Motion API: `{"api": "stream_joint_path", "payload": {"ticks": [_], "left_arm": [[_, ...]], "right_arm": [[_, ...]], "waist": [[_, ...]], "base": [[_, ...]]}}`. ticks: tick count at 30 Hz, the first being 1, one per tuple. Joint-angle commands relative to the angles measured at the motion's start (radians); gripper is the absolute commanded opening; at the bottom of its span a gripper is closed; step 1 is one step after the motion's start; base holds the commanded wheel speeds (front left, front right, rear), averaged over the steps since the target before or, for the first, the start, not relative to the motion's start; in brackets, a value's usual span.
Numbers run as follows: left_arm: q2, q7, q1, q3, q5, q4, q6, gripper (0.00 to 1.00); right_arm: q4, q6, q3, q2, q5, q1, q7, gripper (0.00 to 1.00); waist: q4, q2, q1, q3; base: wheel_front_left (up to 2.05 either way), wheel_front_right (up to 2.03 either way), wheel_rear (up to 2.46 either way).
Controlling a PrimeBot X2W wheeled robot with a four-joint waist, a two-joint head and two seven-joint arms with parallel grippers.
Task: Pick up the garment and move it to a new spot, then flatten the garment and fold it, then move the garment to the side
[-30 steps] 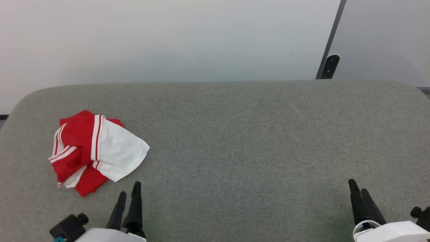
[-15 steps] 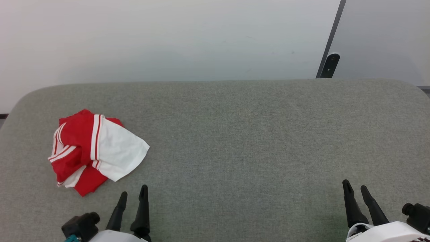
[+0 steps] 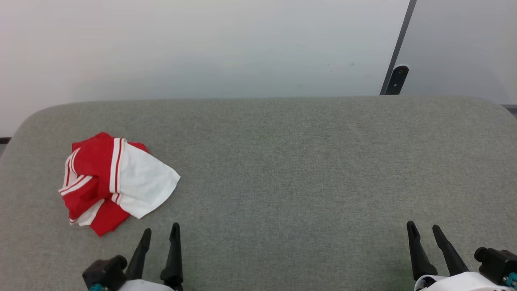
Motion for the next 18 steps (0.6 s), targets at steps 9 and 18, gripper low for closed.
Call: {"api": "stream_joint_path", "payload": {"ticks": [9,18], "left_arm": [[0.009,-0.029,0.016,-0.015,0.102,-0.027,0.016,1.00],[0.006,-0.049,0.032,-0.014,0.165,-0.034,0.015,1.00]], "right_arm": [[-0.027,0.001,0.000,0.004,-0.107,0.022,-0.015,1.00],[-0.046,0.001,-0.018,0.011,-0.170,0.035,-0.030,1.00]], "waist": [[0.001,0.0000,-0.0001,-0.003],[0.001,0.0000,-0.0001,-0.004]], "base": [[0.00,0.00,0.00],[0.00,0.00,0.00]]}}
